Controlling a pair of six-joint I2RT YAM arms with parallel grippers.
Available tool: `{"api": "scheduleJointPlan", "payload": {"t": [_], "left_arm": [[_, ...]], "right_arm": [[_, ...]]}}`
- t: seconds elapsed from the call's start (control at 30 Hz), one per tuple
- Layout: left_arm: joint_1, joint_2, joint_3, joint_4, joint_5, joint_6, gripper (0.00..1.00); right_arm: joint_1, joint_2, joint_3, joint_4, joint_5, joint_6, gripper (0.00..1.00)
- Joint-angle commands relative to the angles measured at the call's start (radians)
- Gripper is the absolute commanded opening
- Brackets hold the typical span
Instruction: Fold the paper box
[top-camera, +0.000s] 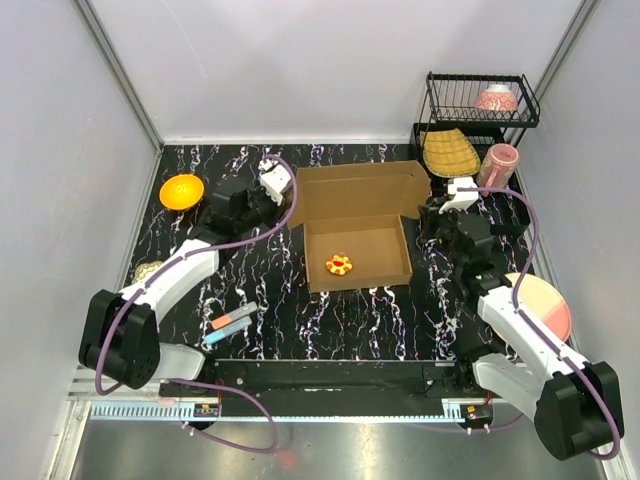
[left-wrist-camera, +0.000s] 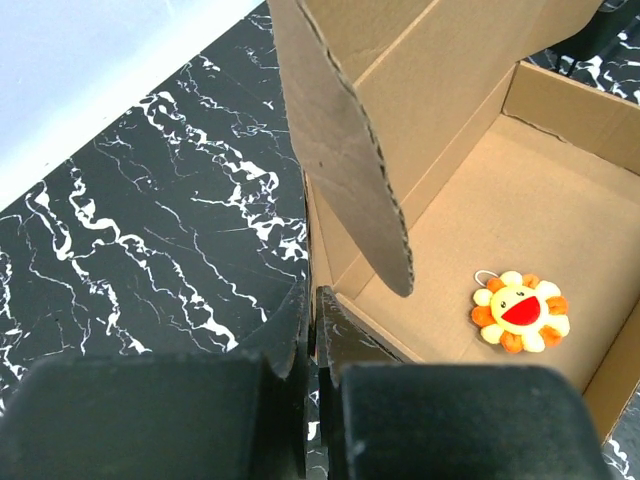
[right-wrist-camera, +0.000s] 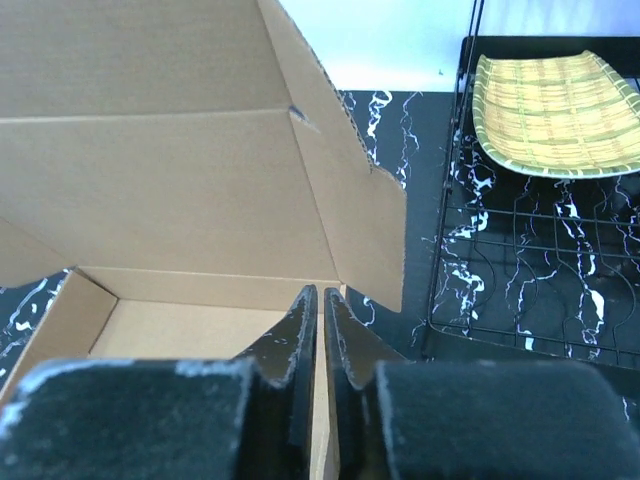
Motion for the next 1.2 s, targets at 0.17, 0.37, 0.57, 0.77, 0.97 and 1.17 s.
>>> {"api": "scheduleJointPlan", "payload": {"t": [0.17, 0.37, 0.57, 0.77, 0.97, 1.17], "left_arm": [[0.022, 0.100, 0.209, -0.201, -0.065, 0.164, 0.00], [0.045, 0.133, 0.235, -0.218, 0.021, 0.183, 0.00], [0.057, 0.189, 0.273, -0.224, 0.061, 0.155, 0.00], [0.057, 0.209, 0.282, -0.221, 0.075, 0.143, 0.00], [0.057, 0.189, 0.264, -0.211, 0.070, 0.132, 0.00], [0.056, 0.149, 0.249, -0.196, 0.058, 0.094, 0.00]], "right_arm": [[-0.002, -0.038, 0.026, 0.019, 0.065, 0.013, 0.46], [-0.002, 0.007, -0.036, 0.159, 0.084, -0.066, 0.51], [-0.004, 0.131, 0.027, 0.184, 0.022, -0.106, 0.51], [-0.005, 0.206, 0.080, 0.223, 0.010, -0.129, 0.51], [-0.006, 0.266, 0.134, 0.230, -0.039, -0.128, 0.42], [-0.006, 0.260, 0.171, 0.153, -0.047, -0.085, 0.30]]}}
